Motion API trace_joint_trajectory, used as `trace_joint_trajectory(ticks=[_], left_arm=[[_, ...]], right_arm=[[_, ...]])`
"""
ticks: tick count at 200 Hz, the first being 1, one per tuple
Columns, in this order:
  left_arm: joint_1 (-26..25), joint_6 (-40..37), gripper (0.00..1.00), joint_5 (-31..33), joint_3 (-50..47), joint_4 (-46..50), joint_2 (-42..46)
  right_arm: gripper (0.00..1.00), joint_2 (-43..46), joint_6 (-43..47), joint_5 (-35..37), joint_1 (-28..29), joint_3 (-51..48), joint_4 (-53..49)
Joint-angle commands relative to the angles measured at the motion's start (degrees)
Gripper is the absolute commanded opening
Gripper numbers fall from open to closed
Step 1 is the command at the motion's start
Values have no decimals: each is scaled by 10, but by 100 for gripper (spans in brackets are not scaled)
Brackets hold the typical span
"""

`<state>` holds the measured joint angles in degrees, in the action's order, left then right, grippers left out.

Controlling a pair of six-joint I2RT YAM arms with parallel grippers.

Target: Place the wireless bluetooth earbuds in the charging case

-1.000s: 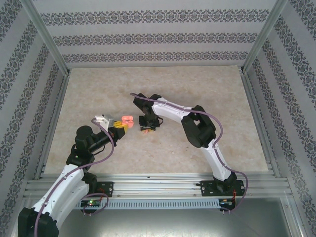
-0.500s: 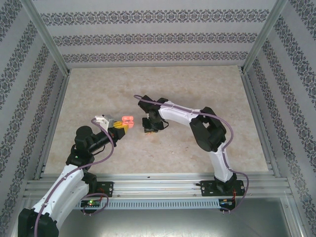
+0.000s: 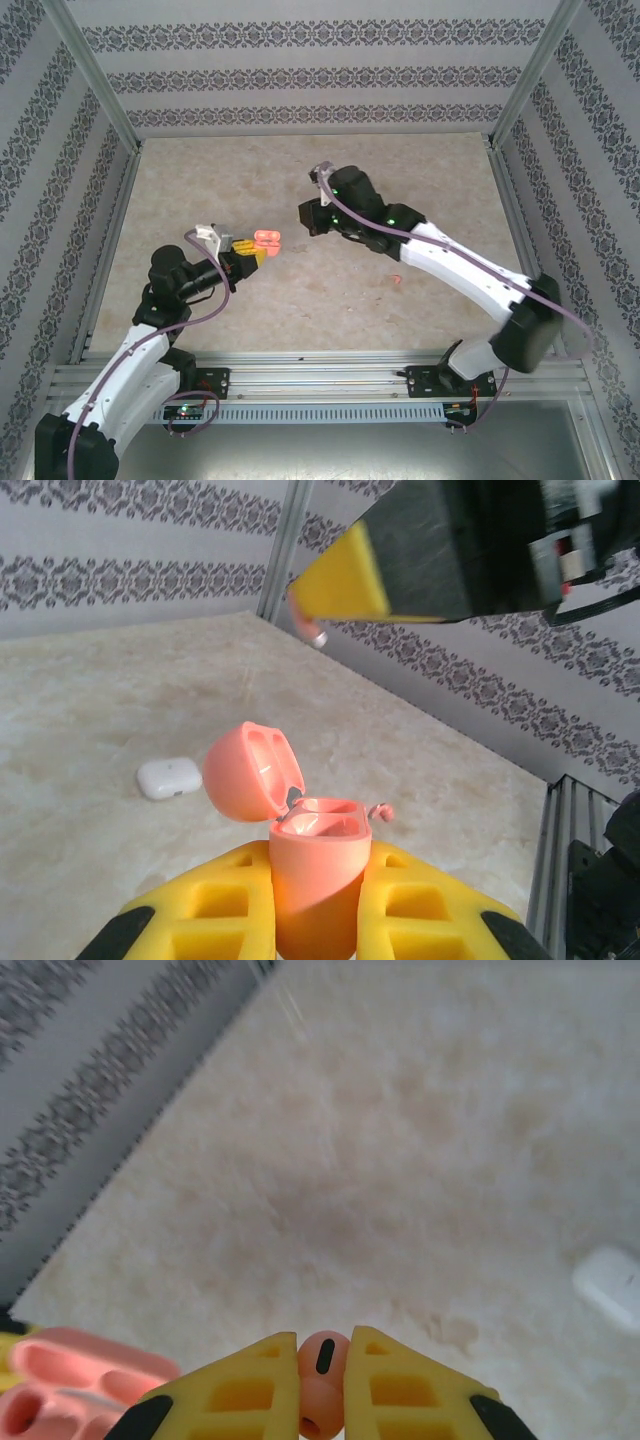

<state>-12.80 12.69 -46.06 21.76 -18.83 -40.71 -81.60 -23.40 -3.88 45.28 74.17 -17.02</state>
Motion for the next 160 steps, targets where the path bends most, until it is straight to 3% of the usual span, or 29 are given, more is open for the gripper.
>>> trace_joint_trajectory(ticks=[1,60,160], left_arm=[[-10,19,0,-24,31,-57,-9],[-30,72,0,-41,63,-146,-68],[-56,73,0,-16,81,-146,-75]], right_arm=[[13,44,66,24,21,-35,89],[12,59,147,39,74,-41,149],[10,31,259,77,113,-28,145]])
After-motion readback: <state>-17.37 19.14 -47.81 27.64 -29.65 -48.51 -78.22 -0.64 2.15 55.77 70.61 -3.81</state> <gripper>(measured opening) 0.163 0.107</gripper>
